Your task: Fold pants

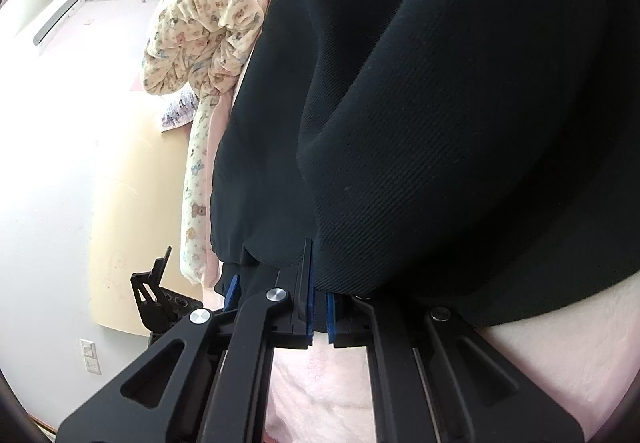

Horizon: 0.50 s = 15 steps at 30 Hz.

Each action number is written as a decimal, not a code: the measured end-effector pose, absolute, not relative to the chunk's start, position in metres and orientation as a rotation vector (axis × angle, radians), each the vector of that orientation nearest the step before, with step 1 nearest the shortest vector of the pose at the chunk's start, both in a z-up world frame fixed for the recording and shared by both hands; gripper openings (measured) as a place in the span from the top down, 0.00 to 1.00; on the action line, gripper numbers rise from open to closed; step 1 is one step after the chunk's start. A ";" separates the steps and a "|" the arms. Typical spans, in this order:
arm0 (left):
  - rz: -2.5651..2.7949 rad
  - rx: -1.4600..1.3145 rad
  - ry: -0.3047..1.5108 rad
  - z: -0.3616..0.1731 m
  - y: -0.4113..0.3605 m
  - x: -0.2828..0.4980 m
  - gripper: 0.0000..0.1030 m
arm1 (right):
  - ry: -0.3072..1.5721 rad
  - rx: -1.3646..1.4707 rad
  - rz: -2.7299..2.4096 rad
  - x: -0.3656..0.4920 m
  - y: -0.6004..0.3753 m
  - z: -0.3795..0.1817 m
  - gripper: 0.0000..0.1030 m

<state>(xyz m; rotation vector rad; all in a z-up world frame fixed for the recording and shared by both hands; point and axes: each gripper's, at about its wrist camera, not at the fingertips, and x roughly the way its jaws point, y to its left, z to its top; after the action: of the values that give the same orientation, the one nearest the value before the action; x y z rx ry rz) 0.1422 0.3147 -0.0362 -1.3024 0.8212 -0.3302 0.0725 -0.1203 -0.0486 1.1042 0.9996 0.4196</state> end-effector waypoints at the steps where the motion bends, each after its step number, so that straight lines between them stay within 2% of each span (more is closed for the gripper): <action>1: -0.340 -1.302 0.801 -0.034 0.315 0.144 0.02 | 1.000 1.104 0.422 0.073 -0.120 -0.048 0.96; 5: -0.305 -1.271 0.693 -0.028 0.316 0.142 0.02 | 1.006 1.106 0.434 0.070 -0.122 -0.051 0.96; 15: -0.230 -1.177 0.701 -0.026 0.305 0.155 0.03 | 1.009 1.106 0.446 0.069 -0.131 -0.054 0.96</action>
<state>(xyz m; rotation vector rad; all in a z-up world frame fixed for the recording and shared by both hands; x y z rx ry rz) 0.1549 0.3053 -0.0255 -1.1769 0.7006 -0.2298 0.0691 -0.1306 -0.0539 1.1062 1.0088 0.4458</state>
